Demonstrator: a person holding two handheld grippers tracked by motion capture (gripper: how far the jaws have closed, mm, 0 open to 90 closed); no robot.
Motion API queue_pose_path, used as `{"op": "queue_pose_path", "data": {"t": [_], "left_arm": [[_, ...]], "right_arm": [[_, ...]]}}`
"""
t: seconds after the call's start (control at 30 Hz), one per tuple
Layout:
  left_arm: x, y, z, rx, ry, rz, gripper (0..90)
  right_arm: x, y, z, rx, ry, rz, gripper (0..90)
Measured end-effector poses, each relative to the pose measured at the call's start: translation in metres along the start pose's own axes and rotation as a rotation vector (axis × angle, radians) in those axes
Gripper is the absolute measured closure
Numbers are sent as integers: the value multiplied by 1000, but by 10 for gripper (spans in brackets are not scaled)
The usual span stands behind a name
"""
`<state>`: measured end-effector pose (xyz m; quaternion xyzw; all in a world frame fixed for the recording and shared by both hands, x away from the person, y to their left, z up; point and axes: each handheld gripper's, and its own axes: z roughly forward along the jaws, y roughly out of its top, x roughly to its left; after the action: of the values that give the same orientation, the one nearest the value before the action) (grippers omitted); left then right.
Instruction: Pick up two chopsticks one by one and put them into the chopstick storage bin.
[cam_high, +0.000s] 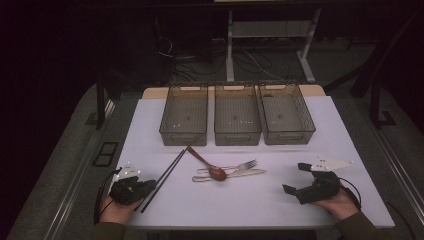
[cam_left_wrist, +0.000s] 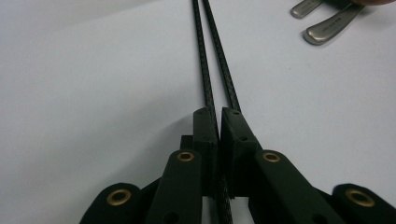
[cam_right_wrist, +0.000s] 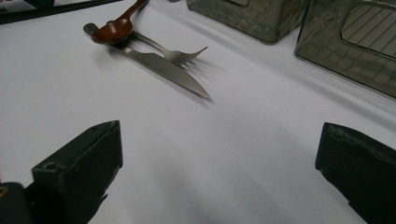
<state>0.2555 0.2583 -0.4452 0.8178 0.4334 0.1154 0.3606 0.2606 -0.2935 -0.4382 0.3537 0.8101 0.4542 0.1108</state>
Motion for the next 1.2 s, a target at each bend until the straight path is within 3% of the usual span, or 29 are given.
{"op": "queue_pose_path", "data": {"t": [0.47, 0.6, 0.93, 1.2], "left_arm": [[3, 0, -2, -9, 1, -67, 856], [4, 2, -7, -37, 5, -75, 855], [-11, 18, -15, -37, -31, 6, 855], [-17, 27, -18, -64, -52, 25, 855]], "right_arm": [[0, 0, -1, -5, -1, 5, 1], [0, 0, -2, -7, -3, 3, 1], [0, 0, -1, -8, -3, 4, 1], [0, 0, -1, -8, -3, 1, 2]]}}
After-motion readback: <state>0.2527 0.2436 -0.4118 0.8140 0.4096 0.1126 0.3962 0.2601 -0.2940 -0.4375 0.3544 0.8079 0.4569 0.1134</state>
